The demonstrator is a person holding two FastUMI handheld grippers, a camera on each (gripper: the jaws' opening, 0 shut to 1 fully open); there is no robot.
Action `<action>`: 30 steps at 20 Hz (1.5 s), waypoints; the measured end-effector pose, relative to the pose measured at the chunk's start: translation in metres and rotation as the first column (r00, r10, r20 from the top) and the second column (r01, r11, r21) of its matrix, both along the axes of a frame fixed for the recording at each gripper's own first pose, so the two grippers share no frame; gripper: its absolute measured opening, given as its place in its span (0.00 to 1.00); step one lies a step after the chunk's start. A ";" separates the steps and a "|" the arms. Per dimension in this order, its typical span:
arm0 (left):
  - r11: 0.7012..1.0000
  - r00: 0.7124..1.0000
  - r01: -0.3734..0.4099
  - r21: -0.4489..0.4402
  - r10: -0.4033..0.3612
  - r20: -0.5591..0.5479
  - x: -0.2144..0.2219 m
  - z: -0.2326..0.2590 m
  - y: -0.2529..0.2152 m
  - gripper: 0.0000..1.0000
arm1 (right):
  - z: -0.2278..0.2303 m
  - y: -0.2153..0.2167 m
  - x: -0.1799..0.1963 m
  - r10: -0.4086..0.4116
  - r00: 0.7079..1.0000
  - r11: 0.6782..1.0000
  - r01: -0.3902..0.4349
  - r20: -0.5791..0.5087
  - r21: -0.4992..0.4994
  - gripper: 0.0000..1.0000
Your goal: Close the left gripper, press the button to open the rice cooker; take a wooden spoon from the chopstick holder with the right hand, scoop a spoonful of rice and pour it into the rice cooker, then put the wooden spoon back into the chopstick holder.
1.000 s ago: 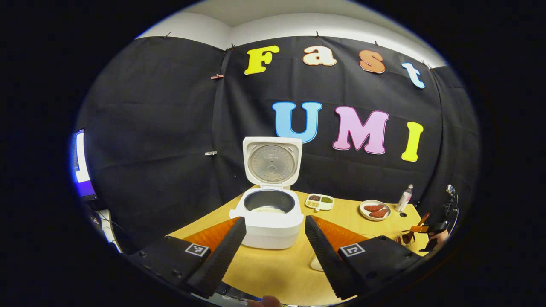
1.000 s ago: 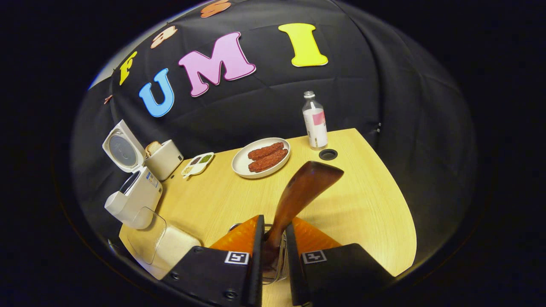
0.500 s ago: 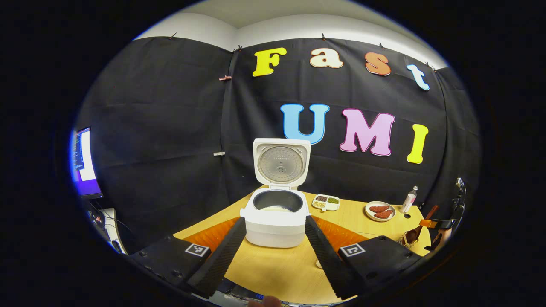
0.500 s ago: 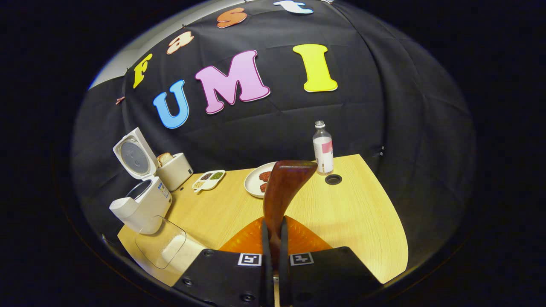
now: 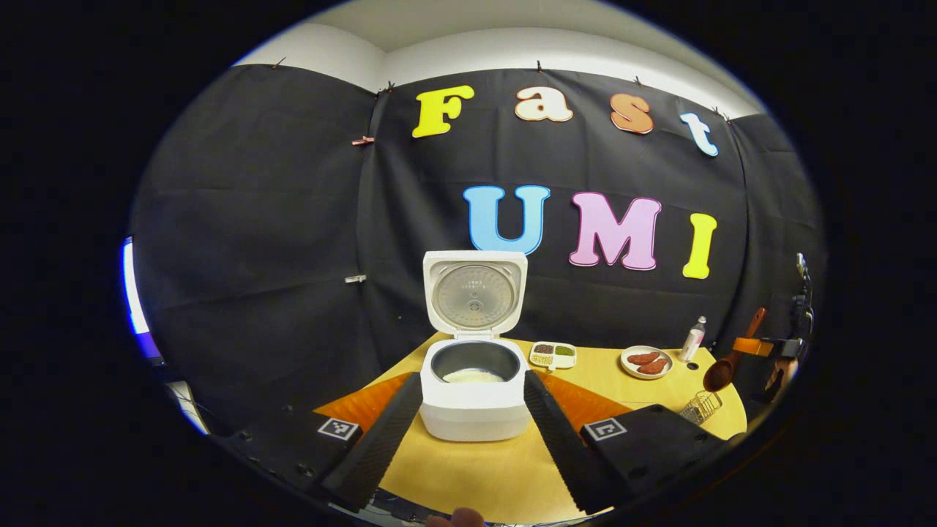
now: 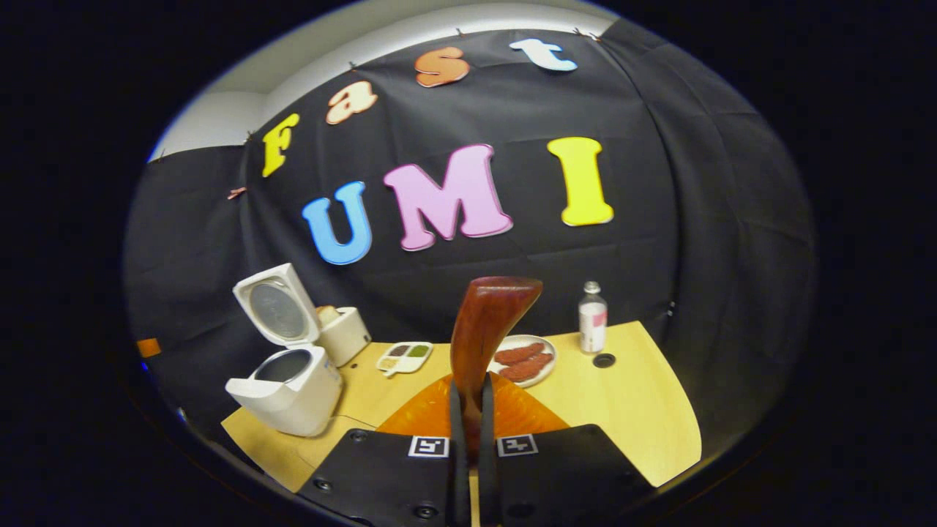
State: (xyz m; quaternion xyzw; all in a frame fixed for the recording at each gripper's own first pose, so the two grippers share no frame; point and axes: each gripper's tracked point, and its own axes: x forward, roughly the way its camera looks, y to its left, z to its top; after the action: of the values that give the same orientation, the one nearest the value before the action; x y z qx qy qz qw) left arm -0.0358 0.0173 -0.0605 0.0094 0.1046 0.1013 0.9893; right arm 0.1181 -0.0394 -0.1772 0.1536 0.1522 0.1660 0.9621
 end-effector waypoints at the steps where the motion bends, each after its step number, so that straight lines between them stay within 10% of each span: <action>1: 1.000 1.000 0.020 0.001 -0.020 0.002 0.004 0.001 0.006 0.96 | 0.008 0.026 -0.006 0.052 0.998 0.998 -0.052 0.025 -0.022 0.09; 8: 0.992 0.992 0.123 0.001 -0.123 -0.005 0.026 -0.001 0.041 0.96 | -0.049 0.169 -0.031 0.359 0.933 0.862 -0.338 -0.016 -0.377 0.14; 17: 0.981 0.982 0.188 -0.053 -0.189 -0.019 0.039 -0.016 0.072 0.96 | -0.170 0.189 -0.047 0.299 0.917 0.654 -0.398 -0.264 -0.644 0.10; 21: 0.978 0.980 0.198 -0.072 -0.199 -0.012 0.044 -0.016 0.080 0.96 | -0.180 0.187 -0.050 0.167 0.932 0.689 -0.343 -0.321 -0.639 0.10; 30: 0.978 0.981 0.191 -0.082 -0.193 -0.010 0.044 -0.019 0.094 0.94 | -0.178 0.191 -0.065 -0.082 0.913 0.896 -0.108 -0.399 -0.431 0.09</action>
State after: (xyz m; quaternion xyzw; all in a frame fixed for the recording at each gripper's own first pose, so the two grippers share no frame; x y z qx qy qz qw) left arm 0.0082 0.1117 -0.0795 -0.0195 0.1159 0.0010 0.9931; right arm 0.0531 0.1521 -0.3551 -0.0398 0.3841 0.0978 0.9172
